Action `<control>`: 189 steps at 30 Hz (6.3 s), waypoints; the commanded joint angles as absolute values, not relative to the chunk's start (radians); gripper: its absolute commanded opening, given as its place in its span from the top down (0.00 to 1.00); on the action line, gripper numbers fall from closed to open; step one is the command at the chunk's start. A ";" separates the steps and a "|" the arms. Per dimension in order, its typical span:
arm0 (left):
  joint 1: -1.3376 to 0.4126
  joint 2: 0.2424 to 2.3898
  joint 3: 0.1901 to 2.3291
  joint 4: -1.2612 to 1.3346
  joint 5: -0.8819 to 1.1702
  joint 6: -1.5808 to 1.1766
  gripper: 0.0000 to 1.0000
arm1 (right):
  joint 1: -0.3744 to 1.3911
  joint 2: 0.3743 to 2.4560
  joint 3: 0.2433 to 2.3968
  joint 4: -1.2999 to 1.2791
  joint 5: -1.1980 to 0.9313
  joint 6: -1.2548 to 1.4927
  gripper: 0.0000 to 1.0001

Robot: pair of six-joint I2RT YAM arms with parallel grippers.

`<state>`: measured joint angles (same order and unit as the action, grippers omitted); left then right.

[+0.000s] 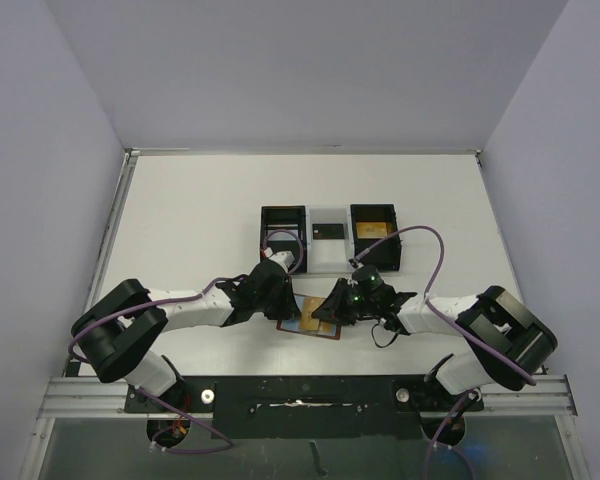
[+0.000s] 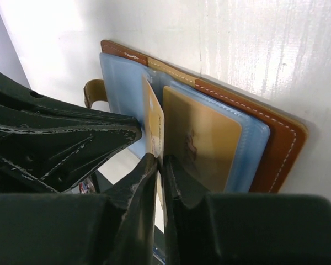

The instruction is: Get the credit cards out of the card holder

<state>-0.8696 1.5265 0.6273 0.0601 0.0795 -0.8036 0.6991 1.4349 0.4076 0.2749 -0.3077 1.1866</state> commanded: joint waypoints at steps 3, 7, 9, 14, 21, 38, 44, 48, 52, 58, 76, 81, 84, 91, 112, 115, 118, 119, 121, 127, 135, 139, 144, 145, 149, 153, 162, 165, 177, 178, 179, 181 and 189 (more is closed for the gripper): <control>-0.870 1.531 0.625 -0.007 0.058 -0.783 1.00 | 0.691 1.391 0.442 0.263 -0.288 1.172 0.94; -0.870 1.519 0.620 -0.008 0.055 -0.782 1.00 | 0.687 1.379 0.445 0.256 -0.284 1.172 0.97; -0.869 1.516 0.619 -0.008 0.053 -0.782 1.00 | 0.684 1.377 0.445 0.250 -0.282 1.169 0.96; -0.869 1.515 0.619 -0.003 0.051 -0.782 1.00 | 0.680 1.379 0.441 0.257 -0.285 1.172 0.84; -0.870 1.520 0.624 0.002 0.054 -0.778 1.00 | 0.674 1.365 0.412 0.287 -0.272 1.202 0.82; -0.870 1.495 0.607 0.003 0.053 -0.781 1.00 | 0.667 1.375 0.398 0.305 -0.298 1.210 1.00; -0.869 1.503 0.610 0.012 0.061 -0.778 1.00 | 0.667 1.402 0.414 0.317 -0.310 1.212 0.82; -0.870 1.506 0.611 0.008 0.063 -0.778 1.00 | 0.666 1.419 0.433 0.311 -0.308 1.203 0.84; -0.870 1.506 0.609 0.013 0.065 -0.782 1.00 | 0.667 1.421 0.444 0.306 -0.311 1.195 0.89; -0.870 1.511 0.617 0.014 0.067 -0.779 1.00 | 0.667 1.390 0.440 0.257 -0.290 1.181 0.99; -0.871 1.400 0.635 -0.011 0.039 -0.771 0.96 | 0.599 1.091 0.456 0.044 -0.186 1.046 1.00; -0.871 1.366 0.653 -0.005 0.066 -0.749 0.85 | 0.595 1.000 0.476 -0.034 -0.084 1.027 1.00; -0.873 1.374 0.695 0.050 0.164 -0.724 0.79 | 0.595 0.946 0.479 -0.085 -0.009 1.035 1.00; -0.879 1.519 0.733 0.182 0.363 -0.727 0.76 | 0.592 0.882 0.464 -0.120 0.076 1.039 1.00; -0.875 1.452 0.697 0.026 0.143 -0.716 0.78 | 0.586 0.797 0.574 -0.265 0.249 0.839 1.00; -0.875 1.399 0.706 0.032 0.141 -0.709 0.75 | 0.576 0.787 0.628 -0.304 0.299 0.780 1.00; -0.868 1.344 0.715 0.010 0.114 -0.689 0.68 | 0.535 0.802 0.692 -0.350 0.315 0.731 1.00; -0.863 1.328 0.717 -0.007 0.102 -0.683 0.66 | 0.505 0.811 0.711 -0.366 0.296 0.718 1.00; -0.842 1.287 0.719 -0.038 0.081 -0.670 0.60 | 0.420 0.824 0.739 -0.373 0.211 0.688 1.00; -0.682 1.153 0.713 -0.160 0.087 -0.624 0.42 | 0.118 0.865 0.754 -0.288 -0.177 0.612 1.00; -0.467 1.044 0.785 -0.365 0.137 -0.505 0.29 | 0.092 0.930 0.739 -0.032 -0.203 0.425 1.00; -0.396 1.020 0.805 -0.426 0.101 -0.433 0.29 | 0.140 0.965 0.740 0.047 -0.136 0.191 1.00; -0.367 1.006 0.785 -0.411 0.020 -0.383 0.29 | 0.295 1.053 0.794 -0.051 -0.045 -0.355 1.00; -0.367 0.998 0.776 -0.400 -0.010 -0.380 0.28 | 0.318 1.096 0.822 -0.094 -0.013 -0.437 1.00; -0.363 0.964 0.708 -0.332 -0.072 -0.381 0.28 | 0.326 1.207 0.873 -0.153 -0.011 -0.588 1.00; -0.362 0.947 0.698 -0.321 -0.072 -0.381 0.28 | 0.325 1.241 0.826 -0.089 -0.025 -0.769 1.00; -0.357 0.946 0.697 -0.317 -0.058 -0.352 0.28 | 0.308 1.310 0.791 0.032 -0.180 -0.930 1.00; -0.356 0.945 0.701 -0.318 -0.067 -0.347 0.28 | 0.294 1.364 0.816 -0.006 -0.206 -0.954 1.00; -0.291 0.956 0.699 -0.306 -0.041 -0.342 0.27 | 0.255 1.479 0.830 0.047 -0.221 -1.030 1.00; -0.269 0.961 0.699 -0.306 -0.025 -0.342 0.27 | 0.256 1.485 0.837 0.044 -0.222 -1.039 1.00; -0.259 0.963 0.701 -0.303 -0.011 -0.342 0.27 | 0.255 1.494 0.846 0.043 -0.225 -1.051 1.00; -0.251 0.965 0.698 -0.297 0.008 -0.341 0.27 | 0.254 1.515 0.865 0.048 -0.231 -1.066 1.00; -0.250 0.969 0.691 -0.292 0.038 -0.339 0.27 | 0.242 1.640 0.985 0.034 -0.292 -1.094 0.99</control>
